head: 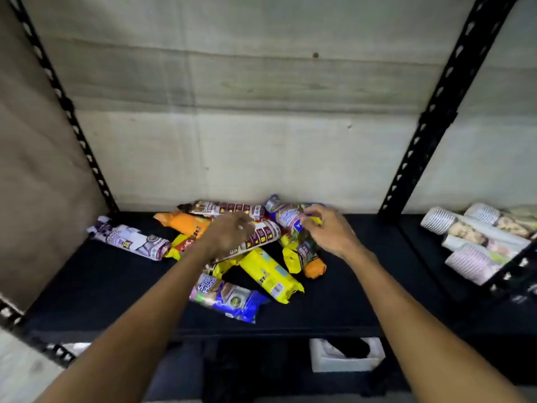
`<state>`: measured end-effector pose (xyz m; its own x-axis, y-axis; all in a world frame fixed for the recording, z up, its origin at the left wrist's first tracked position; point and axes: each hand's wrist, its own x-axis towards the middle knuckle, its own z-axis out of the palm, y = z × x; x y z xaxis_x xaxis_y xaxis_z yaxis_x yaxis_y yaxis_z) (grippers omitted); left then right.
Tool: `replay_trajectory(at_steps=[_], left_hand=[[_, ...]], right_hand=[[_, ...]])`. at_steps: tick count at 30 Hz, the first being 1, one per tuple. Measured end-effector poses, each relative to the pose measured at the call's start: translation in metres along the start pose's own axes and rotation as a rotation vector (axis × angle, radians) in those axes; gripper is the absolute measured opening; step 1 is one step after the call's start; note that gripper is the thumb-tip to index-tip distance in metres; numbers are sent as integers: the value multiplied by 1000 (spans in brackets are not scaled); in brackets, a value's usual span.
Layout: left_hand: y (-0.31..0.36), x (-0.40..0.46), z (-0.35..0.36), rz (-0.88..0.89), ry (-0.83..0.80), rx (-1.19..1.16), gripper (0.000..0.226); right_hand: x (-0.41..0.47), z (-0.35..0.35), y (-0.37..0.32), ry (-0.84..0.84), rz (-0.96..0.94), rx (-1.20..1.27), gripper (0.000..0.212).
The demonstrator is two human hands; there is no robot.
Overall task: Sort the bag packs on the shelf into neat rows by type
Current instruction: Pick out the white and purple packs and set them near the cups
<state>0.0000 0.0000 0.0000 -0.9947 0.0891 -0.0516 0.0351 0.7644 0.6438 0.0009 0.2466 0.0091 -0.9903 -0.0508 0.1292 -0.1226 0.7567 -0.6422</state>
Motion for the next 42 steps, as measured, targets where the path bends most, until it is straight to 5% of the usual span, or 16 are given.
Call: replay_trajectory(at_steps=[11,22,30,38,42], left_hand=[[-20,40,15,149,153,115,36],[-8,62,19,151,41,244,37],[-13,79,16,99,19,224,42],[-3,105,21,15,78,-104,75],[4,112,22,66,-18,-327,61]], right_hand=[[32,27,17,47,-45,-141,48],[56,34,-2,-183,71,-322,56],[70,41,-1,-162,108,-310,64],[75,12,28,-126,-52,-114,74],[76,-3,41,-181,-137,39,70]])
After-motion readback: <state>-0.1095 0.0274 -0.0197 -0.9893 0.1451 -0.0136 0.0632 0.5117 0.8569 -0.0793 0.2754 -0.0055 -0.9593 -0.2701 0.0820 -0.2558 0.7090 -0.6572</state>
